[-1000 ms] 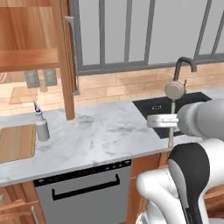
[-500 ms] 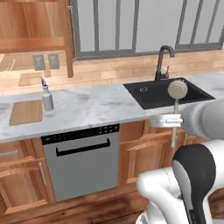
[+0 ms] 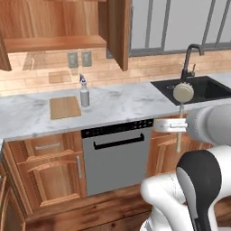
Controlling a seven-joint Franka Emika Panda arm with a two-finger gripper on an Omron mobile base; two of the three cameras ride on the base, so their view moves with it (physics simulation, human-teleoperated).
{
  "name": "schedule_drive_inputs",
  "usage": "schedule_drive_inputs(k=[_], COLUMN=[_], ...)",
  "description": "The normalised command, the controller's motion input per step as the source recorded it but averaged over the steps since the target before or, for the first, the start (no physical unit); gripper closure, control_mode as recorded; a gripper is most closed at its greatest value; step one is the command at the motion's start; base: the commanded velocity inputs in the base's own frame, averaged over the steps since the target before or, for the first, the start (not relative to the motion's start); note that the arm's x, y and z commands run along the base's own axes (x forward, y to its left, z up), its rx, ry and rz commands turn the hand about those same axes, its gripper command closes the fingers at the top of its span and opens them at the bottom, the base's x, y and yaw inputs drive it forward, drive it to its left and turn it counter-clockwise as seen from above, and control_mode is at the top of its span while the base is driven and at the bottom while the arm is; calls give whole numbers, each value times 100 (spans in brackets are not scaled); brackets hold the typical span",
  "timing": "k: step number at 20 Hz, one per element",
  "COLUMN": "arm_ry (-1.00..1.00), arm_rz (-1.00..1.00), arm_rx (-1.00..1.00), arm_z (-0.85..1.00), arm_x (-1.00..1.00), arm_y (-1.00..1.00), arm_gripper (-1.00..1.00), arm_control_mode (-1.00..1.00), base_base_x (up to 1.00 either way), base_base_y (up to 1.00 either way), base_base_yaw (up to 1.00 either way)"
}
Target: Grab the spray bottle from the cabinet, then place it next to the cutting board for sanitizing. Then grab the dish brush from the countertop next to the sink and place it next to the cutting board.
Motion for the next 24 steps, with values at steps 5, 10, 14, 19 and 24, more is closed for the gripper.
schedule_drive_inputs(k=[5, 10, 14, 19, 24], arm_ry=[0, 0, 0, 0, 0], arm_rz=[0, 0, 0, 0, 0], arm_rx=[0, 0, 0, 0, 0], arm_z=[0, 0, 0, 0, 0], arm_x=[0, 0, 0, 0, 0], arm_y=[0, 0, 0, 0, 0], arm_gripper=[100, 100, 100, 100, 100], arm_control_mode=[100, 100, 100, 100, 100], base_base_x=[69, 76, 82, 37, 56], base_base_y=[41, 1, 21, 53, 23], base_base_yaw=[4, 3, 5, 4, 4])
